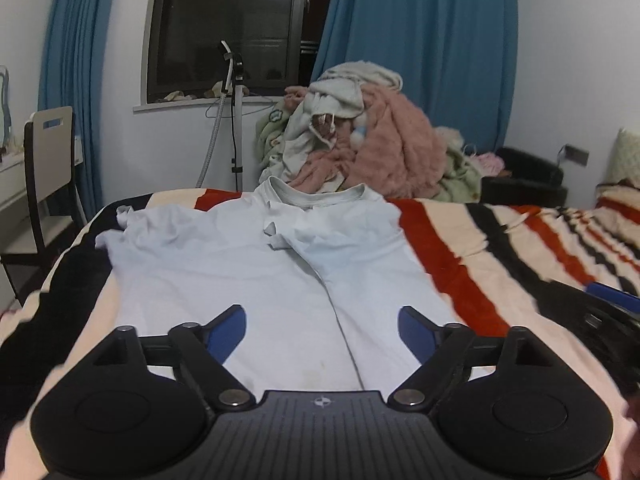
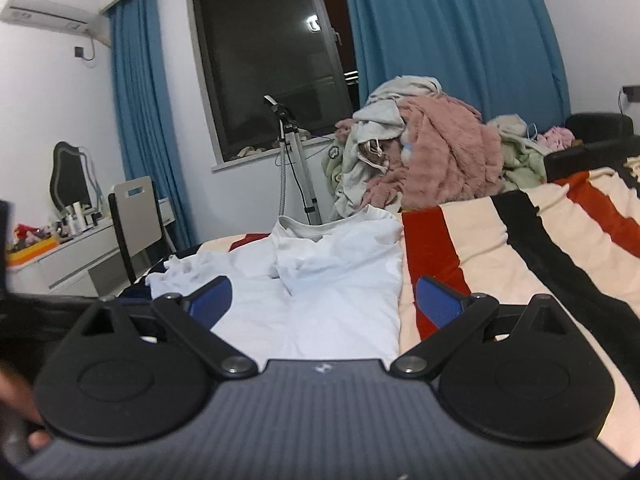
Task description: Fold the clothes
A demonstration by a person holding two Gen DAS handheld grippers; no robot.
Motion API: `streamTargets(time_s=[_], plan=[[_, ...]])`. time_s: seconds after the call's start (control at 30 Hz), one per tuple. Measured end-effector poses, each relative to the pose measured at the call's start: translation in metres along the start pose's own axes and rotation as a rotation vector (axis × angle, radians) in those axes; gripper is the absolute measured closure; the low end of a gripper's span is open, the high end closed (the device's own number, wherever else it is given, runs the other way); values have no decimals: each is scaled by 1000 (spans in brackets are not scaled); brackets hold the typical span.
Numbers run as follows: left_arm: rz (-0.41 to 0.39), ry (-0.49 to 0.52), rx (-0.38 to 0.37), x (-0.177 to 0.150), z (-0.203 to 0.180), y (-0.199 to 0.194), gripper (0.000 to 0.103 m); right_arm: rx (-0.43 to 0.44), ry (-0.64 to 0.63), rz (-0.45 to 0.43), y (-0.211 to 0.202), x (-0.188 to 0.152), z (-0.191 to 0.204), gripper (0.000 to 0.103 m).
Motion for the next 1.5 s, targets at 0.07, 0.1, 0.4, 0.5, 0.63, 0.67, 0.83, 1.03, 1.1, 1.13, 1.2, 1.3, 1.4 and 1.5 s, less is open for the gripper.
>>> streamTargets(time_s=[0.07, 0.1, 0.4, 0.5, 0.63, 0.67, 0.83, 1.03, 1.1, 1.13, 1.2, 1.3, 1.4, 1.5], plan=[[-1, -8, 13, -9, 0, -17, 5, -2, 3, 6, -3, 0, 1, 3], [-1, -15, 22, -14, 0, -26, 3, -3, 13, 8, -4, 0, 2, 3], [-58, -16, 66, -17, 6, -56, 0, -26, -25, 16, 3, -13, 15, 3], [-53, -28, 60, -18, 8, -57, 0, -40, -36, 29, 8, -19, 16, 3], [-50, -60, 55, -17, 11, -61, 0, -54, -48, 27, 8, -22, 16, 3], [-50, -72, 52, -16, 11, -62, 0, -56, -52, 22, 7, -21, 16, 3], [-40, -67, 49, -12, 9, -69, 0, -72, -55, 4, 4, -19, 13, 3], [-26, -118, 58, -2, 22, -85, 0, -108, -27, 55, 16, -29, 1, 3], [-47, -126, 54, 6, 28, -95, 0, -107, -29, 99, 30, -37, 1, 4], [-58, -126, 54, 10, 31, -99, 0, -99, -41, 125, 39, -42, 4, 5], [-80, -110, 60, 15, 36, -106, 0, -84, -79, 174, 60, -49, 15, 14], [-105, -98, 66, 18, 50, -113, 0, -13, -133, 205, 97, -54, 56, 16], [-125, -146, 23, 15, 69, -115, 0, 77, -176, 230, 141, -60, 111, 21], [-81, -254, 23, -1, 103, -106, 0, 138, -262, 271, 192, -74, 179, 26]])
Point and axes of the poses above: each gripper's, at about its wrist camera, not at the fingertips, and y roughly the way its jaws point, z to its left, x to its top, the point moved 9 cm from there along y, roughly the way its jaws point, and after that the axes turned 10 degrees about -x, right-handed, at the moved point
